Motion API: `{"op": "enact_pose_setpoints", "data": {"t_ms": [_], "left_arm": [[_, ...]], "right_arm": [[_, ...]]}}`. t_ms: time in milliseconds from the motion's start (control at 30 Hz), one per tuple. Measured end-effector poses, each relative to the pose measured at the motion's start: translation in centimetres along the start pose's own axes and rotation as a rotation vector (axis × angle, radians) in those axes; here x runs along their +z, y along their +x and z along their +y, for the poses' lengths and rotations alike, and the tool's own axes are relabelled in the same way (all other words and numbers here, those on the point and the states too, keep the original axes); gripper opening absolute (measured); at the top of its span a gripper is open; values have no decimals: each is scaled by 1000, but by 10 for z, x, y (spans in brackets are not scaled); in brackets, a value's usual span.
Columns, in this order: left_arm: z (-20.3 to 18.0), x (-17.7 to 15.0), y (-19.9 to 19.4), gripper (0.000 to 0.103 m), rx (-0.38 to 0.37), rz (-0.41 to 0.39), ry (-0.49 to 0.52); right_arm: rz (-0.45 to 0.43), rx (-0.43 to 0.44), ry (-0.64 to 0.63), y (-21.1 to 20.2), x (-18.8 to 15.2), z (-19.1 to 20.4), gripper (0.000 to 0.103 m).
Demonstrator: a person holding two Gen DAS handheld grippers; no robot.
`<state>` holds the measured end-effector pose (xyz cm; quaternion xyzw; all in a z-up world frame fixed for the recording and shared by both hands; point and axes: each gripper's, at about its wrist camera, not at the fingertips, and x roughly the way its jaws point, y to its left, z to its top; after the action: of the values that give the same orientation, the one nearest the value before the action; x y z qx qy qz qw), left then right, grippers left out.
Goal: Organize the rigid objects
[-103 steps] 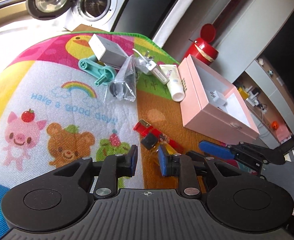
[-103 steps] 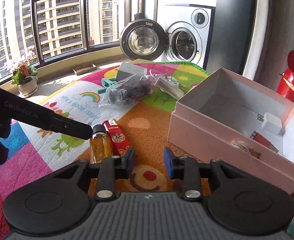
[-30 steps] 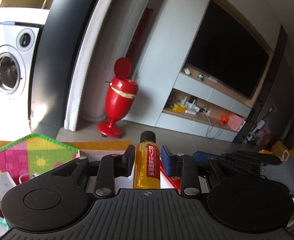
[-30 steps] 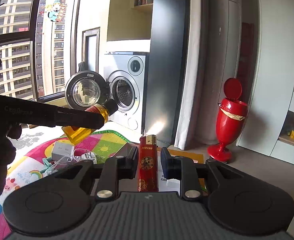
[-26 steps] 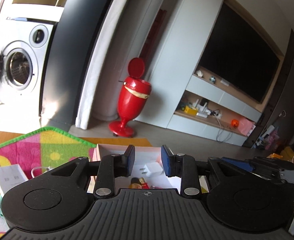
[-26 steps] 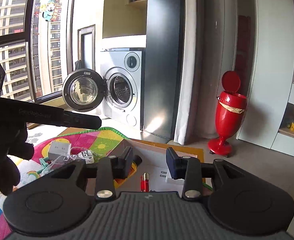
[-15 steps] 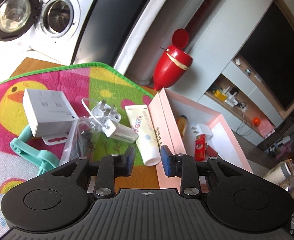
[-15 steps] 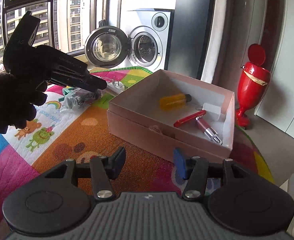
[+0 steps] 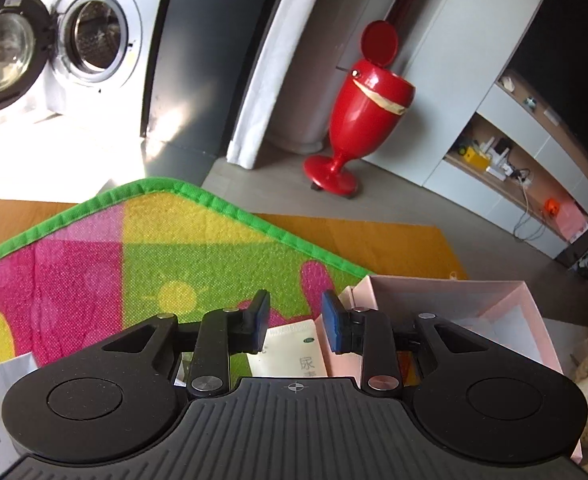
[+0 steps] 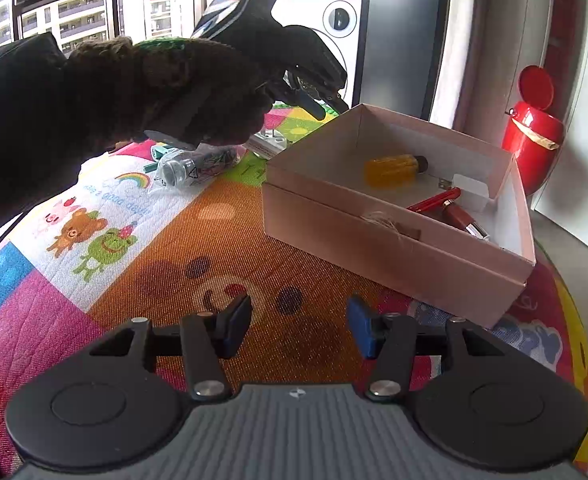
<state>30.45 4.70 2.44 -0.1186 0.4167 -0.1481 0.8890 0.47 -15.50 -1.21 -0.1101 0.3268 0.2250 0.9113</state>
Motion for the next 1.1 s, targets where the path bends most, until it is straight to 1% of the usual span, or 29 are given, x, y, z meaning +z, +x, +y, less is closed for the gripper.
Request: {"op": "enact_pose_setpoints", "data": {"t_ms": [33, 67, 100, 133, 233, 267, 333, 367, 433, 467, 500, 533, 567, 633, 667, 733, 767, 833, 900, 933, 967, 1000, 1033, 1100], "left_arm": [[4, 1, 11, 28, -9, 44, -5], [12, 1, 14, 24, -63, 48, -40], [16, 0, 14, 24, -88, 70, -49], [19, -3, 13, 23, -99, 85, -36], [20, -27, -10, 20, -119, 68, 49], [18, -38, -22, 18, -130, 63, 82], [17, -57, -42, 17, -181, 59, 98], [17, -69, -51, 17, -199, 71, 93], [19, -93, -70, 18, -207, 60, 85], [22, -107, -81, 22, -235, 58, 74], [25, -113, -87, 23, -256, 66, 53], [30, -123, -92, 24, -286, 94, 22], [34, -132, -98, 20, -313, 119, -3], [37, -148, -106, 20, -310, 158, 12], [37, -153, -111, 20, -301, 158, 27], [37, -160, -126, 21, -284, 109, 48], [34, -159, -134, 21, -280, 65, 56], [32, -154, -147, 21, -239, -41, 67], [31, -144, -157, 21, -150, -151, 80], [32, -141, -160, 21, -91, -198, 84], [33, -139, -164, 21, -16, -253, 80], [36, -139, -168, 21, 22, -292, 65], [42, -140, -174, 21, 41, -343, 27], [59, -143, -187, 21, 24, -405, -71]], "right_arm": [[-3, -3, 5, -1, 0, -1, 53], [-5, -6, 10, -1, -1, -2, 53], [-7, -7, 13, -1, -2, -3, 53], [-7, -5, 13, 0, -3, -5, 53], [9, 21, -1, 9, -1, -4, 53], [13, 31, -3, 14, 1, -2, 53], [20, 59, -2, 21, 6, 2, 53], [23, 76, 2, 25, 9, 5, 53], [26, 112, 17, 32, 16, 12, 53], [23, 127, 22, 35, 19, 16, 53], [21, 131, 23, 38, 23, 20, 53], [18, 127, 22, 41, 26, 25, 53], [17, 121, 21, 44, 30, 29, 53], [19, 98, 15, 51, 36, 36, 53], [20, 83, 10, 53, 39, 38, 53], [22, 65, 5, 57, 41, 39, 53], [28, 63, 7, 59, 42, 39, 53], [39, 59, 8, 59, 41, 38, 53], [36, 54, -7, 55, 41, 38, 53], [27, 54, -20, 52, 42, 38, 53], [12, 53, -33, 48, 45, 39, 53], [-8, 52, -42, 43, 51, 39, 53], [-30, 56, -51, 39, 59, 39, 53], [-65, 79, -79, 36, 79, 41, 53]]}}
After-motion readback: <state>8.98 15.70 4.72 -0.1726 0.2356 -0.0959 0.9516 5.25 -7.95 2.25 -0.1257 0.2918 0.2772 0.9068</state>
